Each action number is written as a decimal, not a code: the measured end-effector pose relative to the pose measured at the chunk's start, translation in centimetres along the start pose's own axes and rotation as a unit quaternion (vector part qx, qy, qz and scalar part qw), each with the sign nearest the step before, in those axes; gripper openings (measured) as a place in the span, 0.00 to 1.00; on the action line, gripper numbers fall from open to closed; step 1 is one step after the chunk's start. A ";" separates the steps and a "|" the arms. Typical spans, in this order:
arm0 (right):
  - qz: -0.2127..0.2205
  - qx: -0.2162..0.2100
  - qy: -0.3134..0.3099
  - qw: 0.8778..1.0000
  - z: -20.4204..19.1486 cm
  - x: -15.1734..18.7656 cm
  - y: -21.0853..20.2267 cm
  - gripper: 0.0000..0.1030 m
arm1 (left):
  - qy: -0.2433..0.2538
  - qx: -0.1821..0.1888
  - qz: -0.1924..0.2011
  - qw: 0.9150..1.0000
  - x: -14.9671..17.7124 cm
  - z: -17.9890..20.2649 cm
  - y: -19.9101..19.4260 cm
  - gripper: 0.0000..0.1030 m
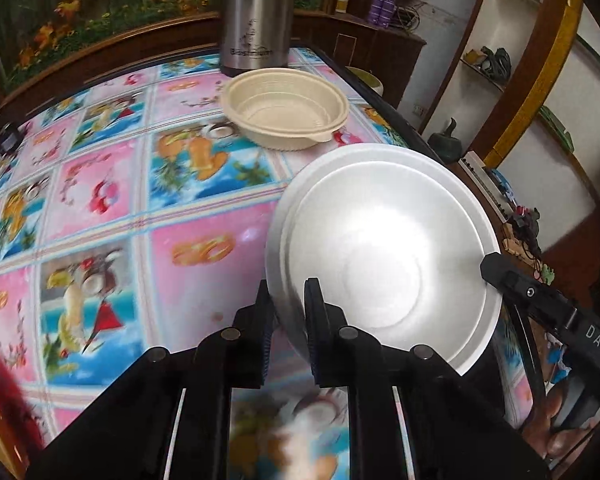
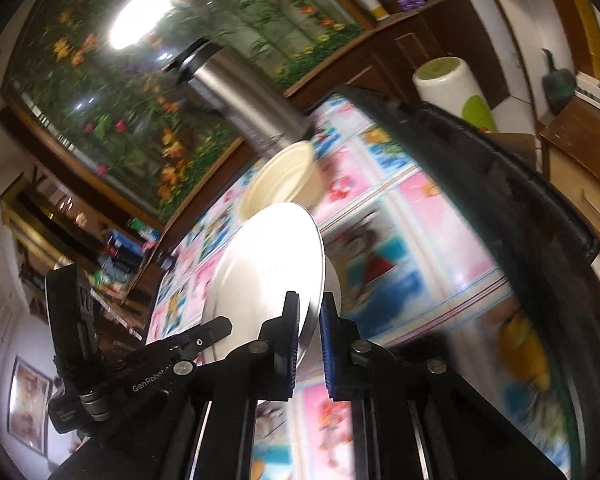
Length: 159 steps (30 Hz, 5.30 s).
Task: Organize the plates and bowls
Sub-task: 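Lift the white paper bowl with the left tool and carry it over the stack, then lower the white bowl into the beige bowl on the stack and open the left tool, then grasp the small beige paper bowl by its rim with the right tool and lift it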
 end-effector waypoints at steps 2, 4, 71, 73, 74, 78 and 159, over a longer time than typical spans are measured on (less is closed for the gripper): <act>-0.008 -0.012 -0.013 1.000 -1.7 1.2 -0.2 0.10 | -0.004 -0.004 0.009 1.000 1.0 -1.2 -1.4 0.12; -0.019 -0.026 -0.026 0.999 -3.3 2.6 -0.2 0.10 | -0.012 -0.013 0.014 1.000 2.4 -2.8 -2.9 0.12; -0.184 -0.146 -0.232 0.944 -34.5 20.8 4.7 0.15 | -0.132 -0.152 0.178 0.963 14.5 -28.7 -23.9 0.15; -0.204 -0.153 -0.237 0.938 -35.7 22.5 5.7 0.15 | -0.148 -0.162 0.171 0.961 15.6 -30.2 -23.9 0.15; -0.211 -0.155 -0.239 0.935 -36.0 23.2 6.0 0.15 | -0.154 -0.163 0.167 0.960 16.0 -30.8 -23.8 0.15; -0.230 -0.154 -0.249 0.928 -36.4 25.4 7.0 0.15 | -0.171 -0.163 0.148 0.960 17.4 -32.2 -22.7 0.15; -0.040 0.094 -0.111 0.989 -13.7 -6.5 11.3 0.41 | -0.040 -0.060 0.054 0.996 4.2 -13.2 -0.5 0.18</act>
Point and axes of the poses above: each gripper's, at about its wrist camera, not at the fingertips, and y roughly the way its jaws point, z to its right, x to its underside, the point moved 8 cm from there along y, roughly the way its jaws point, and after that the axes turned 4 degrees about z, right-handed, at the moved point
